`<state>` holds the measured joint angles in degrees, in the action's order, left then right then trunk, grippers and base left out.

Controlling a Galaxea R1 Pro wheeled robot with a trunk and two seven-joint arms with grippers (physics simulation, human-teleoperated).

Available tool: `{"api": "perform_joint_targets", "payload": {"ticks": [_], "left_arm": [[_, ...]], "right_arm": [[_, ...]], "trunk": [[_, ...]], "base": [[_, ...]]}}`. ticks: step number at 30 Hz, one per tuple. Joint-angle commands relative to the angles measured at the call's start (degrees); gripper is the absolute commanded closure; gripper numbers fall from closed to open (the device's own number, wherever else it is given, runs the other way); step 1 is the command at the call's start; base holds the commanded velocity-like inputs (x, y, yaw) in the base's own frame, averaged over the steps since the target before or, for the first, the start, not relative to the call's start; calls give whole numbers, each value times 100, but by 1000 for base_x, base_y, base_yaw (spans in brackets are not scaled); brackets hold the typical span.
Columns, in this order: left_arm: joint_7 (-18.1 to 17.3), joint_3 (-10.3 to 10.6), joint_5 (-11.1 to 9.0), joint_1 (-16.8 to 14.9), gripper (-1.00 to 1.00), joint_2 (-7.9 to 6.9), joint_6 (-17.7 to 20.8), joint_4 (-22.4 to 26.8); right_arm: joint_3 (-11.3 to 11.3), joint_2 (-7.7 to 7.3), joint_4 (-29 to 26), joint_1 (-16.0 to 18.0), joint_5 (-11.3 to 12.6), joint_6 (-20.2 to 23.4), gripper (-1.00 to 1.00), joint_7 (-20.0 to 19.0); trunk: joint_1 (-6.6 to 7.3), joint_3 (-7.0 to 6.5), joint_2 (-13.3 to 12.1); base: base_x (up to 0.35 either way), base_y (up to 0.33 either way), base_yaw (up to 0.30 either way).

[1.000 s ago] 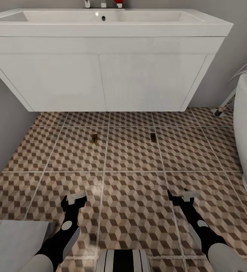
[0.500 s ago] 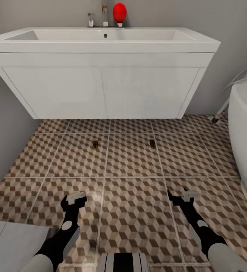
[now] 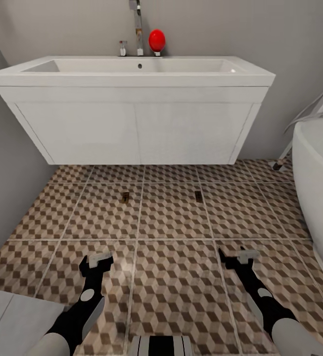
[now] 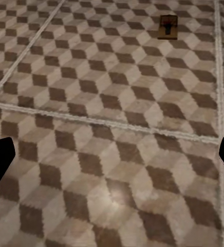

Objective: Take the four mousetraps from the cabinet in the bathroom and place them on the bathroom floor. Make sure all four end up on the same floor surface, and ensure that at least two of them are either under or directly next to the same bathroom sink.

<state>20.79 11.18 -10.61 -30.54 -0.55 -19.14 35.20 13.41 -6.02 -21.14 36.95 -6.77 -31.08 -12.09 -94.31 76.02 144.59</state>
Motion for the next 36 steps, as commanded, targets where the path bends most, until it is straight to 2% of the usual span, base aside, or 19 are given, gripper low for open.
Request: {"api": "perform_joint_targets", "payload": {"ticks": [1,36], "left_arm": [[39,42,-56,-4,-100,-6,-28,-2],[48,51,-55,-4,-100,-6,-28,-3]], "right_arm": [[49,4,4,4,-60,-21,-100,-23],[40,4,4,3,-70,-21,-100,-22]], "trunk": [[3,-19,0],[94,-795,-47]], "base": [[0,0,0],[0,0,0]]}}
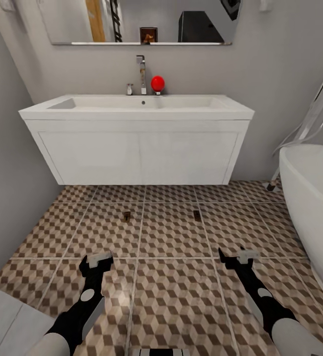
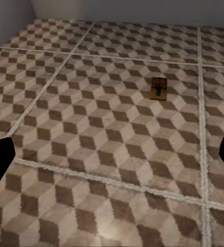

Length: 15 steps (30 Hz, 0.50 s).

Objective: Take the four mousetraps from the cabinet in the bathroom and place them on the bathroom floor. Make sure all four end up on the same floor surface, and ensure that at least two of them are either under or directly next to the same bathroom sink.

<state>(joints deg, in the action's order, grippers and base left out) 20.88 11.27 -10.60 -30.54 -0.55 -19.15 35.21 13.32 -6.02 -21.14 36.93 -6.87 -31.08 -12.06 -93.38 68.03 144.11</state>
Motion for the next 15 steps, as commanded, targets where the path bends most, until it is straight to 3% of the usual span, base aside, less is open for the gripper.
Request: {"api": "perform_joint_targets", "payload": {"ticks": [1,15], "left_arm": [[38,42,-56,-4,-100,-6,-28,-4],[43,42,-56,-4,-100,-4,-28,-3]], "right_arm": [[49,4,4,5,-60,-21,-100,-24],[48,4,4,6,-60,-21,-100,-24]], "trunk": [[3,-19,0],[40,-329,-19]], "base": [[0,0,0],[0,0,0]]}}
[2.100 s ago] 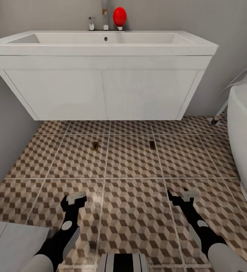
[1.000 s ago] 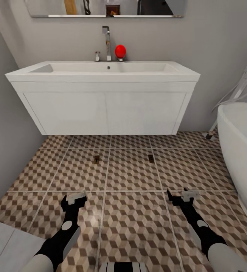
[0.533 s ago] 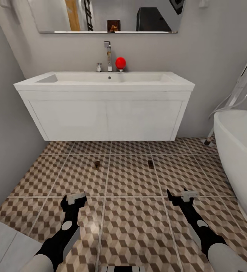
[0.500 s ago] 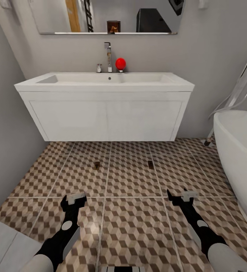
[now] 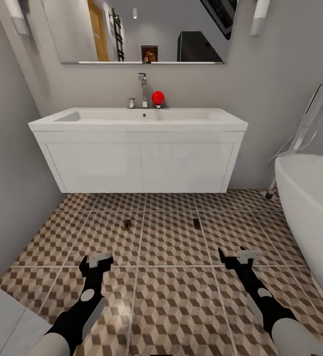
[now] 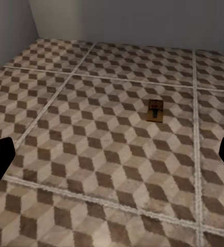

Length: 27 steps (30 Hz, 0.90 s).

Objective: Take the four mousetraps from the cabinet in the bathroom and place them on the bathroom floor. Make sure all four end up on the same floor surface, and ensure that at least two of them are either under or directly next to the same bathroom sink.

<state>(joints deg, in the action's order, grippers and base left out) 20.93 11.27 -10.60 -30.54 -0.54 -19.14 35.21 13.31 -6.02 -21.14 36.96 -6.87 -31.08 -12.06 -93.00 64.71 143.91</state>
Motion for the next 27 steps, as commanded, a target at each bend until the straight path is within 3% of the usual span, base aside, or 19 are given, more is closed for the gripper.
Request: {"api": "perform_joint_targets", "payload": {"ticks": [1,27], "left_arm": [[37,42,-56,-4,-100,-6,-28,-4],[43,42,-56,-4,-100,0,-20,-6]], "right_arm": [[49,4,4,4,-60,-21,-100,-24],[49,4,4,2,-66,-21,-100,-24]], "trunk": [[3,-18,0],[70,-594,-35]], "base": [[0,0,0],[0,0,0]]}}
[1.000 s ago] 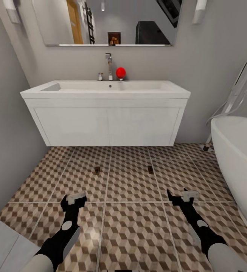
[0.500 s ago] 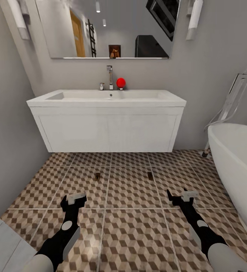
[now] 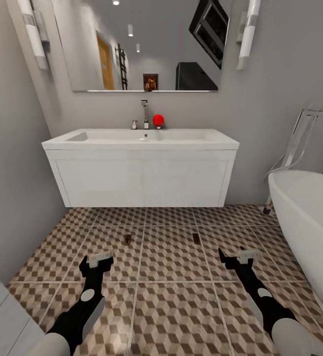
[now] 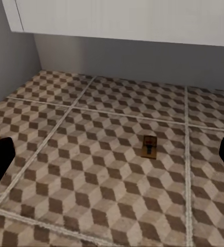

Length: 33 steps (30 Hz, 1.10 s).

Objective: Take the four mousetraps from the cabinet in the bathroom and place them on the bathroom floor. Make sure all four end up on the same floor surface, and ensure that at least two of them are either under or directly next to the same bathroom sink.

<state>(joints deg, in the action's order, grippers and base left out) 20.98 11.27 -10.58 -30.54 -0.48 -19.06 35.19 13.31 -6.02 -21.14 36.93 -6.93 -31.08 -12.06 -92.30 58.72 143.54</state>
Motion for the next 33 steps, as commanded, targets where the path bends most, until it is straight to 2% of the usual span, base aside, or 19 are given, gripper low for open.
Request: {"api": "perform_joint_targets", "payload": {"ticks": [1,24,33], "left_arm": [[38,42,-58,-5,-100,-6,-28,-4],[38,51,-58,-5,-100,-5,-22,-4],[32,51,-58,-5,-100,-5,-19,-4]], "right_arm": [[49,4,4,5,-60,-21,-100,-24],[40,4,4,6,-60,-21,-100,-24],[40,4,4,5,-62,-21,-100,-24]], "trunk": [[4,-18,0],[63,-527,-30],[260,-689,-391]], "base": [[0,0,0],[0,0,0],[0,0,0]]}}
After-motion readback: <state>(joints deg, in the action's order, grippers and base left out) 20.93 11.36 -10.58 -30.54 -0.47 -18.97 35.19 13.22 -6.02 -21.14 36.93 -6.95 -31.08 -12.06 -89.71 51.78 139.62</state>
